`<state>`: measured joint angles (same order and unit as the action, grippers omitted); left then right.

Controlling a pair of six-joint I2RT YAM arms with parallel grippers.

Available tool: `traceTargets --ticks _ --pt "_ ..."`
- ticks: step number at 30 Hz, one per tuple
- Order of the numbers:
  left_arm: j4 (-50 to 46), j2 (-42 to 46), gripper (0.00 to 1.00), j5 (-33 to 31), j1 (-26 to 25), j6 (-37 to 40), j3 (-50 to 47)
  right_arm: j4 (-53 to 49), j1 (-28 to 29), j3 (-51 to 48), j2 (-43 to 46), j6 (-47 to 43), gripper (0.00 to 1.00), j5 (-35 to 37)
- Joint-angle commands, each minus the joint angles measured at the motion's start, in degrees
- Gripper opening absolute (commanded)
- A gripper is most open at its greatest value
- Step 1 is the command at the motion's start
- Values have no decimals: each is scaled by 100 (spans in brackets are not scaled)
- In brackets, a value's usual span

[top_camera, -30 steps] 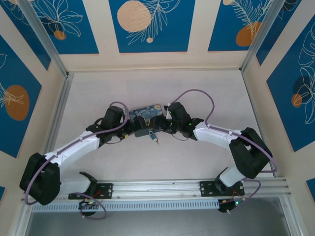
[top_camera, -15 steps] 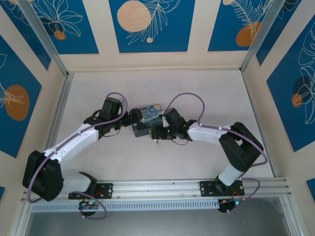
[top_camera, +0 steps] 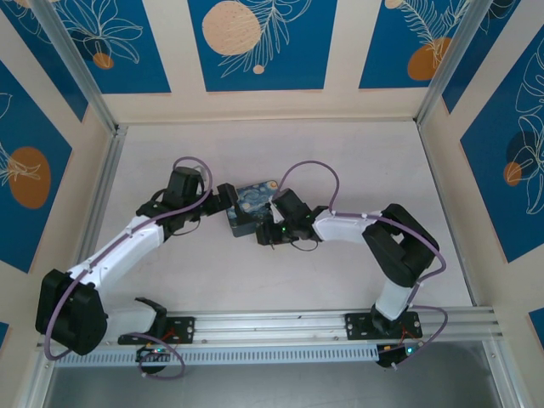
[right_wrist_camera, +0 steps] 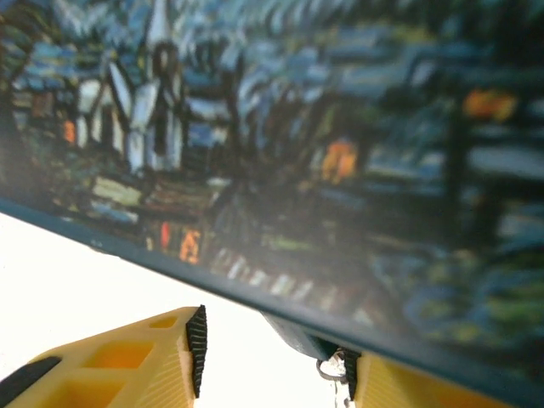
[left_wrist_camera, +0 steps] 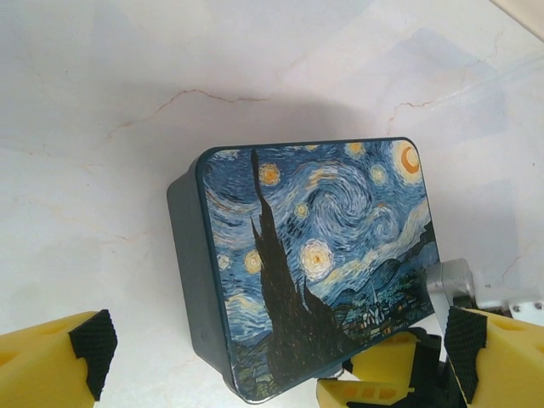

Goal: Unlock the padlock with the key

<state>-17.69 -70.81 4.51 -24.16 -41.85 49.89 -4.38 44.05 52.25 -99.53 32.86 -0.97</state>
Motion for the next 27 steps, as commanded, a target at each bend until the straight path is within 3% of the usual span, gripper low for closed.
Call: traceTargets --ticks 1,6,12,27 --pt "-60 -47 100 206 126 -37 41 -63 77 46 -84 -89 45 79" --pt "30 -64 100 346 239 -135 -49 -104 112 79 -163 -43 34 214" --pt "43 -111 100 445 315 -201 -54 -329 103 33 35 45 1 452" --pt "-882 -794 98 461 331 173 552 -13 70 -169 359 722 0 196"
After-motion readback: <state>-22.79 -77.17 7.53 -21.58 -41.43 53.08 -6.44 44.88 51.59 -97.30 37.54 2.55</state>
